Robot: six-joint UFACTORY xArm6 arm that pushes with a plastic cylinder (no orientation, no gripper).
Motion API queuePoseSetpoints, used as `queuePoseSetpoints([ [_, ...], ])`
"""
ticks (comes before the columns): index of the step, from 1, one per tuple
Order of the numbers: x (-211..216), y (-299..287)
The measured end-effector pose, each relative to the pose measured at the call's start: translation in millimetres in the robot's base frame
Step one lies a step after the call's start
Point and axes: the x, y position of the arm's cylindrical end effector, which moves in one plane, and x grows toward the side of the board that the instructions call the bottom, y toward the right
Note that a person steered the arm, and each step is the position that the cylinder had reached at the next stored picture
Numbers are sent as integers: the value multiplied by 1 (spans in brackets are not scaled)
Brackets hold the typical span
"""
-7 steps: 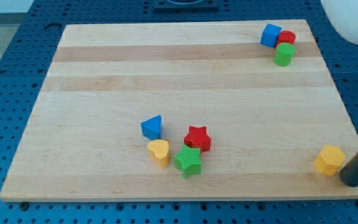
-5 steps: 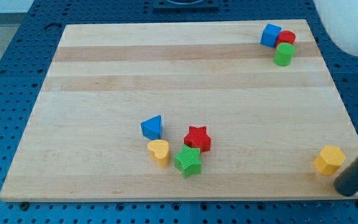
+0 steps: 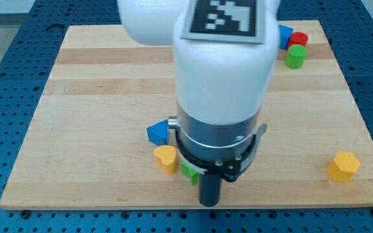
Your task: Slide the yellow heart towards the center of the board
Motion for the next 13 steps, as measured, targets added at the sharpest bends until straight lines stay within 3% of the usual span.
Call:
queuePoseSetpoints([
  [3, -6, -131],
  [4, -25, -132],
  [6, -22, -125],
  [9, -68, -96],
  [13, -49, -80],
])
